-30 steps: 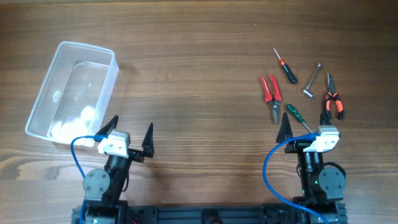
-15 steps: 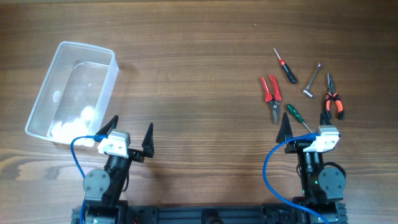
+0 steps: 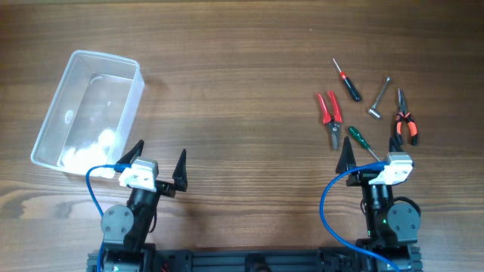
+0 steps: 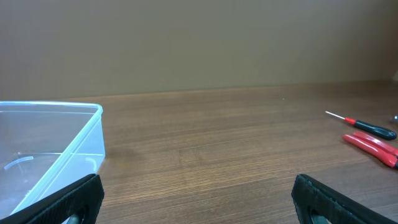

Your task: Pack container

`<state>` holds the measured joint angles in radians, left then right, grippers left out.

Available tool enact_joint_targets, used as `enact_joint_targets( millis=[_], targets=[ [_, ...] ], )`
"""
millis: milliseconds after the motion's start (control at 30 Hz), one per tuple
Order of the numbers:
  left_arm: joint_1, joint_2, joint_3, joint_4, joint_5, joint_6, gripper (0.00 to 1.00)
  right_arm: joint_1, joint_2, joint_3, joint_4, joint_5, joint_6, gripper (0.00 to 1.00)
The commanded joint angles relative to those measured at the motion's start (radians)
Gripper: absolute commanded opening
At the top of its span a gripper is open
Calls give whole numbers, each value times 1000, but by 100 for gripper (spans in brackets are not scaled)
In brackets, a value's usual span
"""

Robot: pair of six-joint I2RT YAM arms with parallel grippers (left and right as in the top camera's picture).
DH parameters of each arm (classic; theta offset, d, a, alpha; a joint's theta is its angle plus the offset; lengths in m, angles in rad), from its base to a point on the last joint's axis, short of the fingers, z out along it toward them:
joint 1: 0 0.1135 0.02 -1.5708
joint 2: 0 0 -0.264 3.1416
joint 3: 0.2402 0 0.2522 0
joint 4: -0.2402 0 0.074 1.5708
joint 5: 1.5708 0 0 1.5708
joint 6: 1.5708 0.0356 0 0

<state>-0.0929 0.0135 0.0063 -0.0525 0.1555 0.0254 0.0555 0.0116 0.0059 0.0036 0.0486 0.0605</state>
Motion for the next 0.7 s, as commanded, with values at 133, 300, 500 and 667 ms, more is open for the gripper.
enact_joint_targets(
  millis=[133, 300, 500, 667],
  targets=[
    [-7, -6, -1, -8, 27, 20, 100, -3, -9, 0, 6, -12, 18, 100],
    [-7, -6, -1, -8, 27, 20, 100, -3, -9, 0, 6, -12, 18, 100],
    [-7, -6, -1, -8, 27, 20, 100, -3, -9, 0, 6, -12, 18, 100],
    [-7, -6, -1, -8, 26, 20, 100, -3, -9, 0, 7, 3, 16, 100]
  ],
)
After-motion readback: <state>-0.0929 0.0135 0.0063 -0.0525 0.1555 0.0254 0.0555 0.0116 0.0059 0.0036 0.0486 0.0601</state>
